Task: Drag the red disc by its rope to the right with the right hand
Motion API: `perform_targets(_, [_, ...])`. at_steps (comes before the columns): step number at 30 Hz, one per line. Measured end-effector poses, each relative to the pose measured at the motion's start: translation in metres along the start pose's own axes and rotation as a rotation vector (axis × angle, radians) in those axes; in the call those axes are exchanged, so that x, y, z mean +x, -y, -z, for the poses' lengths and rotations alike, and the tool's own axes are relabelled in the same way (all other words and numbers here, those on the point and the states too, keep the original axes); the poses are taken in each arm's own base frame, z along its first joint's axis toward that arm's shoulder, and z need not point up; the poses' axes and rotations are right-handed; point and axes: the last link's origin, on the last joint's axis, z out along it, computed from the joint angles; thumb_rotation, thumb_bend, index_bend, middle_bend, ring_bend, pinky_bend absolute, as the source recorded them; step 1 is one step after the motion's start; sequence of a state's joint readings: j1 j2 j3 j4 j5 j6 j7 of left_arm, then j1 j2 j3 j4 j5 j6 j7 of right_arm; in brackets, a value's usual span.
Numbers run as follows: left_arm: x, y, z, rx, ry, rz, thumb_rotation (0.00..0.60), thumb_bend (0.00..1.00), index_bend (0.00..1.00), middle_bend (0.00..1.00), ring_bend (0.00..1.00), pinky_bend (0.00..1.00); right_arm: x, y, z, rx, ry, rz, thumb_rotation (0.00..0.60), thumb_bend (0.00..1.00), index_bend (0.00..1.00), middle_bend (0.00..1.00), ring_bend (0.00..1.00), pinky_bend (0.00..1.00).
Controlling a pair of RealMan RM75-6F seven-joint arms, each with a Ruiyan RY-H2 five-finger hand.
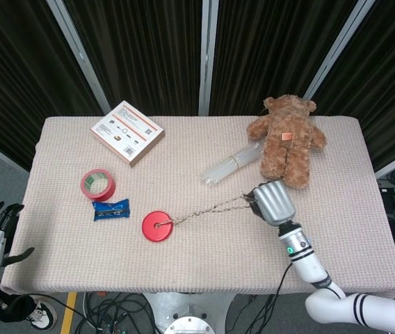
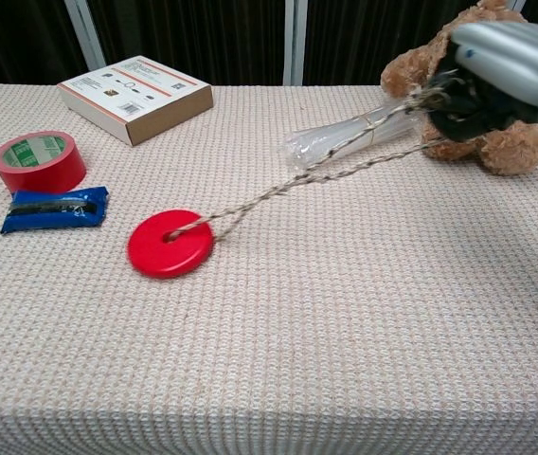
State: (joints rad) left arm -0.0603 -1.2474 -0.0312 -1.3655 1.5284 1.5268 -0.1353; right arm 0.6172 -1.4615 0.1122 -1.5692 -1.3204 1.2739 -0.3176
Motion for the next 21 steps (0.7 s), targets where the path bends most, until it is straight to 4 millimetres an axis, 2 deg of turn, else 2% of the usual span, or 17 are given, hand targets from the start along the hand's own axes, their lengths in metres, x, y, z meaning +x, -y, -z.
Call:
perform_targets(13, [-0.001, -0.009, -0.003, -0.018, 0.013, -0.014, 0.6, 0.01, 0.14, 0.13, 0.02, 0.12, 0.035, -0.137, 0.088, -0.395, -0.079, 0.004, 0.6, 0.6, 1.0, 0.94, 0.74, 0.75])
perform_targets(16, [-0.002, -0.011, -0.004, -0.022, 0.018, -0.018, 0.6, 0.02, 0.14, 0.13, 0.02, 0.12, 0.043, -0.163, 0.106, -0.47, -0.093, 0.018, 0.6, 0.6, 1.0, 0.94, 0.74, 0.75])
perform_targets(21, [-0.004, -0.013, -0.004, -0.022, 0.025, -0.02, 0.6, 0.02, 0.14, 0.13, 0.02, 0.12, 0.053, -0.195, 0.128, -0.575, -0.116, 0.036, 0.6, 0.6, 1.0, 0.94, 0.74, 0.75])
